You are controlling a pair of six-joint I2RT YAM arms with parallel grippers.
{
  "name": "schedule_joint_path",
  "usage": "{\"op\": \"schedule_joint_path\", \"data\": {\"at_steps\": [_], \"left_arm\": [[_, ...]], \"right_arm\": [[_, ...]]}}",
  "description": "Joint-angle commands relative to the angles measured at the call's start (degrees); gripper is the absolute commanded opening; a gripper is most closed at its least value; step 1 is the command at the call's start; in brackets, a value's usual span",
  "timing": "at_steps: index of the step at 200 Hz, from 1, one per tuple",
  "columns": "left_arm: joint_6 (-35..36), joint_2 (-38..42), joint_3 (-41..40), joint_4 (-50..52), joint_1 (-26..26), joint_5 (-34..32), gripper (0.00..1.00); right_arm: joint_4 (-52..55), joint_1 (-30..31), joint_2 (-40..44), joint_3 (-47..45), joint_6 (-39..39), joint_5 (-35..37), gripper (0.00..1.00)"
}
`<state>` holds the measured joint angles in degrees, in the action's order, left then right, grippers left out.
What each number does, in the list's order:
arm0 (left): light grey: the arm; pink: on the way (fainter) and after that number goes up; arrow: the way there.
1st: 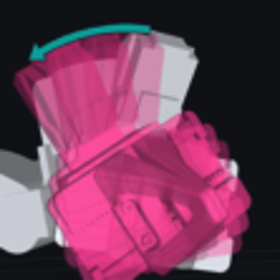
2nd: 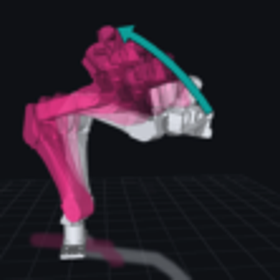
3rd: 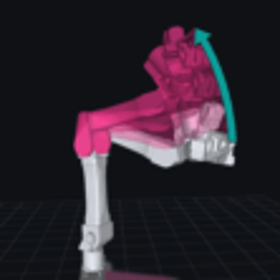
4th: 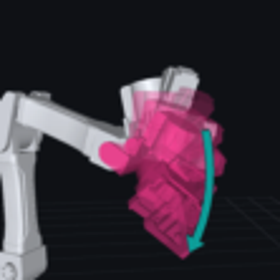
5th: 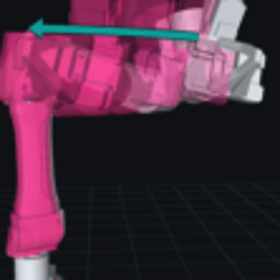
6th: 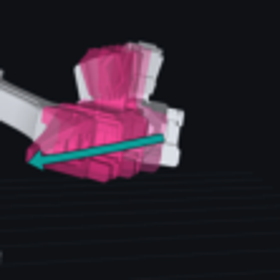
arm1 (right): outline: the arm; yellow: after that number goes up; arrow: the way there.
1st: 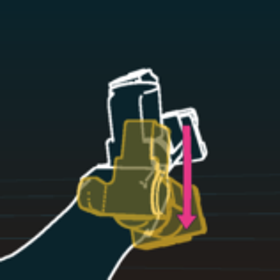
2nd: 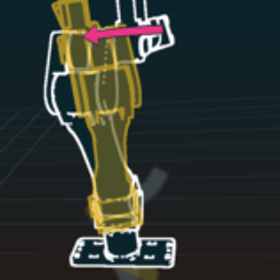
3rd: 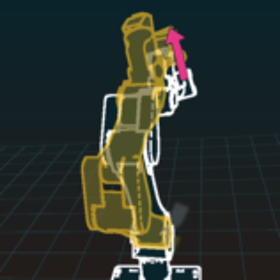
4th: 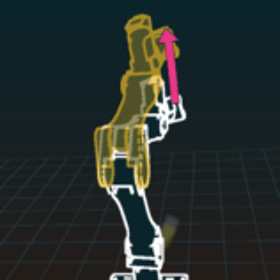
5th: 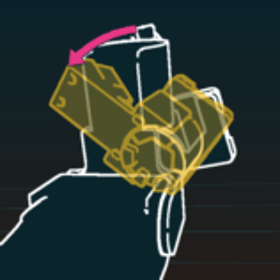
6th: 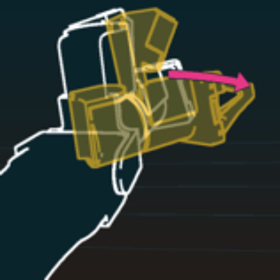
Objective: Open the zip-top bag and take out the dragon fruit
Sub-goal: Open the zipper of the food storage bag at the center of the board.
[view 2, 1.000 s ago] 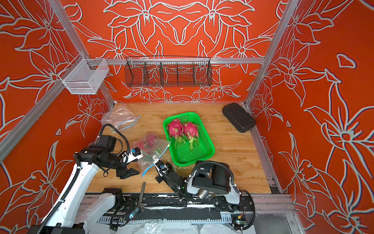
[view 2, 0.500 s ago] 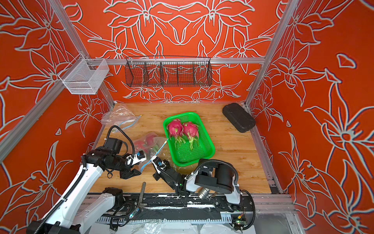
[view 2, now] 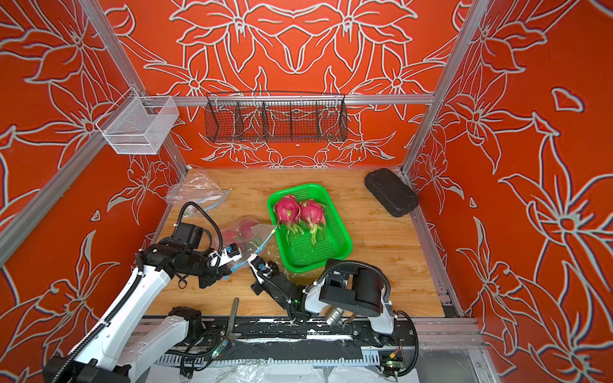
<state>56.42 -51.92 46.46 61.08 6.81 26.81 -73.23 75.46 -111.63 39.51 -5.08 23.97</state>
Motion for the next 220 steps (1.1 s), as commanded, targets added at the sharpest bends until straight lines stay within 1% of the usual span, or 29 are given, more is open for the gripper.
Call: {"op": "schedule_joint_path", "data": {"at_steps": [1, 57, 67, 88, 104, 122, 135, 144, 155, 178, 191, 220], "left_arm": [[0.18, 0.68, 2.21, 0.46, 0.14, -0.89, 0.0], [-0.21, 1.12, 4.12, 1.96, 0.13, -3.29, 0.0], [-0.08, 1.12, 4.71, 3.47, 0.13, -3.03, 0.0], [2.42, 1.34, 5.1, 8.73, 0.13, -1.12, 0.0], [2.31, 1.64, 4.38, 9.25, 0.13, -0.71, 0.09], [0.96, 1.67, 2.92, 6.49, 0.13, -0.19, 0.2], [0.18, 1.57, 1.74, 3.87, 0.22, -0.01, 0.23], [-0.7, 1.5, 1.89, 2.87, 0.22, -0.19, 0.32], [-1.27, 1.51, 2.69, 2.55, 0.23, -0.52, 0.36], [-0.99, 1.65, 4.38, 6.03, 0.51, -0.09, 0.47], [-0.77, 2.07, 4.81, 8.48, 0.85, 0.16, 0.52], [-1.48, 3.3, 6.36, 13.84, 2.1, 2.75, 0.63]], "right_arm": [[-0.1, -0.25, 0.36, 0.37, -0.83, -0.37, 0.0], [-2.73, -0.34, -1.48, -2.32, -1.43, 1.06, 0.0], [-2.93, -0.41, -1.82, -2.82, -1.39, 1.4, 0.0], [-3.96, -0.64, -2.03, -3.95, -1.73, 1.92, 0.0], [-3.87, -0.61, -1.68, -4.06, -1.84, 1.29, 0.0], [-2.95, -0.6, -1.15, -3.47, -2.19, 0.2, 0.0], [-1.87, -0.61, -0.65, -2.9, -2.64, -0.73, 0.0], [-1.04, -0.58, -0.3, -2.77, -3.04, -1.09, 0.0], [-0.07, -0.56, 0.21, -2.68, -3.75, -1.07, 0.0], [1.08, -0.54, 0.88, -2.54, -4.16, -0.68, 0.0], [2.04, -0.53, 1.15, -2.17, -4.21, -0.59, 0.0], [6.28, -0.57, 1.92, -0.16, -5.16, -0.06, 0.0]]}}
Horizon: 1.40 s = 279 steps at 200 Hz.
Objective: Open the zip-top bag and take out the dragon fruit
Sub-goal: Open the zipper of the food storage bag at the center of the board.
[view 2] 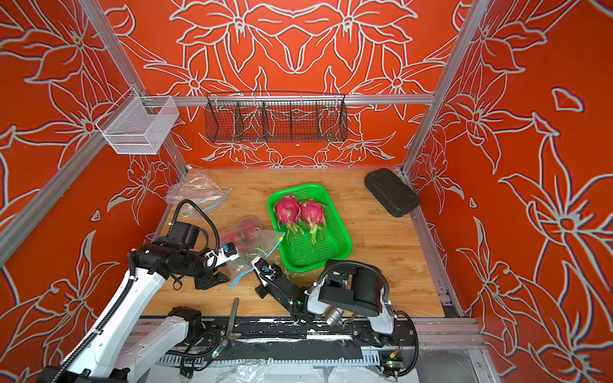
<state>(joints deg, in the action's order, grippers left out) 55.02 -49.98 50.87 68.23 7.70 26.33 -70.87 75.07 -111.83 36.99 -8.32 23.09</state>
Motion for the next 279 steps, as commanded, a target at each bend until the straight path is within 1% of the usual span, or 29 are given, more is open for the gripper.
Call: {"op": "schedule_joint_path", "data": {"at_steps": [1, 18, 33, 49, 86, 108, 154, 199, 234, 251, 254, 260, 279], "left_arm": [[-0.18, 1.41, 1.95, 6.81, 1.27, 3.3, 0.64], [-2.39, 1.98, 1.67, 5.74, 2.24, 2.86, 0.66], [-4.68, 2.08, -0.1, 1.39, 2.85, -0.54, 0.67], [-6.15, 2.08, -1.98, -2.58, 3.17, -3.93, 0.67], [-7.27, 2.43, -1.7, -5.01, 3.55, -8.24, 0.64], [-8.41, 2.34, -0.78, -5.12, 3.63, -7.69, 0.61], [-8.82, 2.3, 0.18, -6.15, 3.63, -9.12, 0.51], [-8.85, 1.65, -1.76, -9.25, 3.64, -10.15, 0.45], [-9.29, 0.7, -2.8, -13.33, 3.66, -10.86, 0.38], [-9.28, -0.09, -2.98, -14.48, 3.72, -10.22, 0.36], [-10.69, -0.22, -2.97, -14.63, 3.8, -10.12, 0.36], [-10.99, -0.53, -3.1, -14.85, 3.96, -9.97, 0.35], [-11.22, -1.42, -3.28, -14.58, 4.57, -8.88, 0.35]], "right_arm": [[4.13, -0.14, 2.22, 2.41, -1.99, 0.86, 0.0], [7.13, 0.03, 3.24, 3.73, -3.23, 1.21, 0.0], [8.64, 0.16, 4.34, 4.37, -4.22, 1.17, 0.0], [10.0, 0.51, 5.45, 5.01, -4.43, 1.08, 0.0], [10.94, 0.99, 6.45, 5.28, -3.82, 1.09, 0.0], [11.03, 1.08, 6.36, 5.57, -3.83, 0.82, 0.0], [10.33, 1.22, 6.25, 5.22, -3.74, 0.81, 0.0], [9.76, 1.45, 6.61, 4.87, -3.76, 0.12, 0.0], [9.89, 1.63, 6.55, 5.15, -3.58, -0.84, 0.0], [10.0, 1.83, 6.44, 5.45, -3.48, -1.48, 0.0], [10.01, 1.76, 6.43, 5.49, -3.51, -1.47, 0.0], [10.16, 1.83, 6.45, 5.54, -3.53, -1.64, 0.0], [10.51, 1.86, 6.7, 5.64, -3.52, -1.79, 0.0]]}}
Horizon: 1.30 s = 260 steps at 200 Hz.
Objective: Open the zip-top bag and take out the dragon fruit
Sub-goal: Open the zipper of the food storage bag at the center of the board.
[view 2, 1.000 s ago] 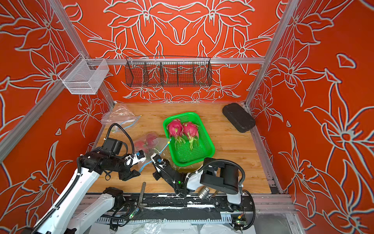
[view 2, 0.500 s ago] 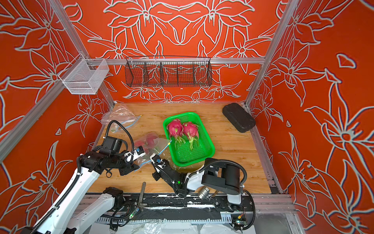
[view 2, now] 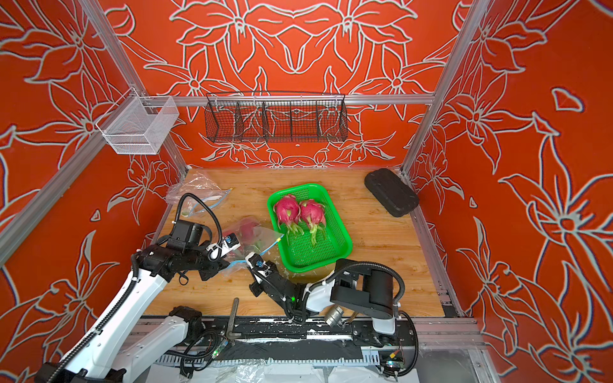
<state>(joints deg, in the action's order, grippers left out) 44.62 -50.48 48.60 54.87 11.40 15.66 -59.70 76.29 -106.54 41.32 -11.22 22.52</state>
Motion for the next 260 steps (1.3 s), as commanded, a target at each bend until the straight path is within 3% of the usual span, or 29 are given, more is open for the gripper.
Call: {"op": "schedule_joint_path", "data": {"at_steps": [1, 51, 88, 104, 127, 156, 176, 216, 260], "left_arm": [[-0.74, -0.97, -1.07, -1.16, 0.94, 1.9, 0.35], [1.98, -2.1, -3.8, 4.83, 2.57, 7.24, 0.4], [3.01, -1.26, -7.38, 0.75, 2.64, 4.5, 0.42], [2.29, -1.94, -7.74, -1.79, 2.66, 4.03, 0.34], [1.1, -1.85, -7.22, -4.11, 2.66, 6.59, 0.0], [-1.68, -1.15, -5.19, -3.13, 2.66, 8.74, 0.0], [-2.58, -0.55, -4.48, -5.21, 2.67, 2.91, 0.0], [-2.95, 0.76, -2.6, -12.38, 2.43, -18.32, 0.0], [-4.9, 2.03, 2.61, -12.96, 0.82, -22.35, 0.0]], "right_arm": [[-0.63, 0.62, 1.37, 1.4, -0.58, -1.19, 0.0], [-1.85, 0.61, 1.24, 1.4, -0.12, -0.29, 0.0], [-4.07, 0.61, 0.67, 1.31, -0.73, -0.7, 0.0], [-5.13, 0.63, 0.05, 1.36, -1.2, -0.77, 0.0], [-6.39, 0.62, -0.86, 1.0, -1.77, 0.79, 0.0], [-9.63, 0.57, -1.71, -1.96, -3.18, 5.78, 0.0], [-11.34, 0.59, -1.74, -4.44, -4.26, 7.34, 0.0], [-14.26, 0.57, -3.77, -8.32, -6.19, 8.48, 0.0], [-16.75, 0.61, -5.65, -10.98, -6.92, 8.63, 0.0]]}}
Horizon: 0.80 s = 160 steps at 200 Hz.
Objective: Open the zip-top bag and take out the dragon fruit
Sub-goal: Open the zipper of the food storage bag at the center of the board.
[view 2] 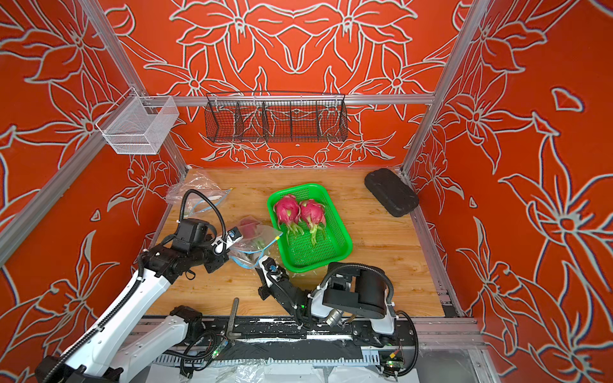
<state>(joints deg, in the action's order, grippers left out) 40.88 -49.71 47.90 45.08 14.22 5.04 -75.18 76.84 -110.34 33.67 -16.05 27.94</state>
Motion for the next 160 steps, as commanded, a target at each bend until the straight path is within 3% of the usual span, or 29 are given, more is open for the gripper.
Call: {"op": "schedule_joint_path", "data": {"at_steps": [1, 39, 50, 68, 79, 94, 101, 111, 127, 160], "left_arm": [[-1.29, 1.23, 3.32, -3.25, -2.0, -11.77, 0.0], [-4.08, 0.94, 2.65, -7.09, -2.82, -13.8, 0.0], [-4.55, 0.7, 3.36, -3.66, -3.05, -9.01, 0.0], [-4.21, 0.41, 3.66, 4.14, -2.97, 2.33, 0.0], [-3.27, 0.41, 2.42, 5.71, -2.85, 6.31, 0.0], [-2.42, 0.07, 0.84, 5.5, -2.72, 7.51, 0.0], [-2.18, -0.19, 0.42, 5.28, -2.7, 7.87, 0.0], [-1.8, -0.38, 0.02, 5.58, -2.7, 8.72, 0.0], [-2.01, -0.38, -0.29, 5.96, -2.46, 11.21, 0.0], [-3.26, -0.48, 0.14, 6.41, -1.76, 12.98, 0.0]], "right_arm": [[-1.37, 0.11, -1.87, -3.38, -2.11, 3.24, 0.0], [0.23, 0.8, 0.23, -7.39, -3.57, 4.0, 0.0], [3.42, 1.6, 2.17, -8.42, -3.3, 3.94, 0.0], [9.31, 4.7, 9.58, -10.74, -0.23, 6.76, 0.14], [17.83, 6.85, 16.96, -10.44, 1.93, 9.42, 0.21], [38.62, 8.14, 27.65, -5.79, 0.32, 8.9, 0.37], [46.57, 8.55, 30.87, -3.02, -0.33, 8.96, 0.39], [50.45, 10.05, 33.79, -0.83, 1.6, 8.88, 0.38], [54.93, 11.23, 35.7, 4.63, 3.71, 6.26, 0.27], [61.58, 10.67, 29.62, 17.89, 5.38, 5.89, 0.16]]}}
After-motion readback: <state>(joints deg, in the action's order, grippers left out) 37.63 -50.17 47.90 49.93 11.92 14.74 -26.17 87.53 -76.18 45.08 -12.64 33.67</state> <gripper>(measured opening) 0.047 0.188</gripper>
